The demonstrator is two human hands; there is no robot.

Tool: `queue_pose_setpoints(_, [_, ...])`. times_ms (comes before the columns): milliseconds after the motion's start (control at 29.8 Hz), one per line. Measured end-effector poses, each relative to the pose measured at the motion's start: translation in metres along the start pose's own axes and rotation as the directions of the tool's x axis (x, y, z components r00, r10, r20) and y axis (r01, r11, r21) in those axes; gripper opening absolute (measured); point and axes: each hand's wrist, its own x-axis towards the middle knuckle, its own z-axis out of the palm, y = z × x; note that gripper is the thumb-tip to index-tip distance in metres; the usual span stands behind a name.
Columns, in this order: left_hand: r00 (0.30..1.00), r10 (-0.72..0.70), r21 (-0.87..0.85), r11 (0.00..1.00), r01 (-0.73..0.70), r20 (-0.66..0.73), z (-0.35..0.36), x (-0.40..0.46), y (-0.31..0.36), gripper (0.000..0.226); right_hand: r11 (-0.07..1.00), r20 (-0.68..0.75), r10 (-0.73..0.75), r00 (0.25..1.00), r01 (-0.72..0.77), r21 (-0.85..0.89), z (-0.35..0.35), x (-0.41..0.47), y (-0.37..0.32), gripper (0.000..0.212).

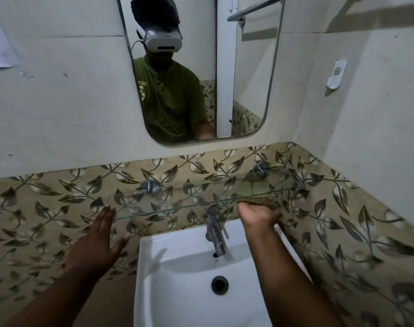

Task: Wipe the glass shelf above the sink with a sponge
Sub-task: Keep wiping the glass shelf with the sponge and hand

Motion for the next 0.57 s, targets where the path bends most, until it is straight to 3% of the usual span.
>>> queue_pose_setpoints(101, [0.999,0.016,0.005,1.0,-0.016,-0.028,0.0,0.006,-0.003,0.1,0.991,0.011,0.095,0.995,-0.093,-0.092,-0.001,-0.016,0.034,0.078])
queue_pose_setpoints(302, [0.998,0.027,-0.128,0.991,-0.034,-0.058,-0.001,0.009,0.0,0.098,0.938,-0.015,0.086,0.996,-0.086,-0.337,-0.018,-0.018,0.087,0.069])
queue_pose_setpoints(369, [0.997,0.04,-0.163,0.985,-0.051,-0.069,-0.002,0.011,-0.001,0.099,0.862,-0.159,-0.009,0.987,-0.073,-0.501,-0.026,-0.007,0.11,0.061])
queue_pose_setpoints(470, [0.998,0.054,-0.141,0.988,-0.06,-0.044,-0.001,0.015,-0.009,0.096,0.897,-0.103,0.23,0.968,-0.252,-0.362,-0.017,-0.028,0.138,0.078])
queue_pose_setpoints(503, [0.998,0.059,-0.119,0.991,-0.062,-0.029,0.0,0.016,-0.01,0.096,0.922,-0.042,0.268,0.962,-0.269,-0.278,-0.018,-0.031,0.148,0.075])
queue_pose_setpoints(570, [0.999,0.045,-0.088,0.995,-0.046,-0.007,0.0,0.017,-0.017,0.098,0.909,-0.033,0.265,0.964,-0.261,-0.324,-0.023,-0.041,0.174,0.07])
